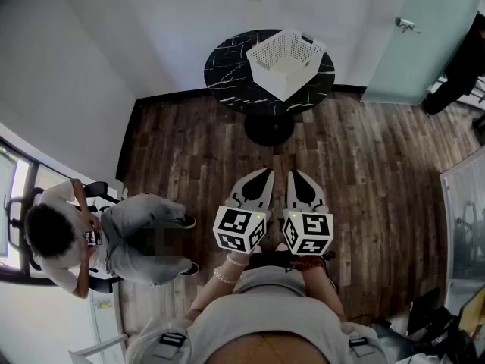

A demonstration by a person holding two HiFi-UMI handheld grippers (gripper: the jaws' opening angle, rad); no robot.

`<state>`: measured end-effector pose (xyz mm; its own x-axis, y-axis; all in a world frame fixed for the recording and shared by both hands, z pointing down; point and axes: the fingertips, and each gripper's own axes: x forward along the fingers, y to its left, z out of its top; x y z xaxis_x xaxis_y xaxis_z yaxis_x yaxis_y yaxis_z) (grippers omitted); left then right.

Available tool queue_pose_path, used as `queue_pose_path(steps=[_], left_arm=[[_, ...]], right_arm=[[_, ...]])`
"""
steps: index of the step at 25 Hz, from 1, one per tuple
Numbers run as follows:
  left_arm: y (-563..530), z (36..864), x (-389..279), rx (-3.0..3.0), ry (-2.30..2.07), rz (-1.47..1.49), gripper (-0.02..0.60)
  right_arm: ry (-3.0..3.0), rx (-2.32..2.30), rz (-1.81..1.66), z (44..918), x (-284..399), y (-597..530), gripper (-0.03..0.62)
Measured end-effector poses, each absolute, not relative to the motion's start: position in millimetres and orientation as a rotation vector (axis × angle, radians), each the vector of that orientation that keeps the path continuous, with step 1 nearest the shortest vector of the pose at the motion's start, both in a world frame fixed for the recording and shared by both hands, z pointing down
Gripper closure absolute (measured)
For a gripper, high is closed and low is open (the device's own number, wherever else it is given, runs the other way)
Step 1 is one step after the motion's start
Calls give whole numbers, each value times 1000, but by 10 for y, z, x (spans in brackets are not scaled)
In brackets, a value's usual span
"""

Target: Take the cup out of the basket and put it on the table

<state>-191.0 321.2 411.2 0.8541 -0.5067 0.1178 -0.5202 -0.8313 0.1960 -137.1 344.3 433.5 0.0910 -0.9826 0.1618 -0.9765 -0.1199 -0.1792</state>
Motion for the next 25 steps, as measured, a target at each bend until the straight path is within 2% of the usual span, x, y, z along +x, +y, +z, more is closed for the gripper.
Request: queue_pose_path(steps=[25], left_arm=[[3328,4151,-1620,2788,-843,104,575]], right_arm=[[2132,-2216,-321,4275,-1089,3520,582]])
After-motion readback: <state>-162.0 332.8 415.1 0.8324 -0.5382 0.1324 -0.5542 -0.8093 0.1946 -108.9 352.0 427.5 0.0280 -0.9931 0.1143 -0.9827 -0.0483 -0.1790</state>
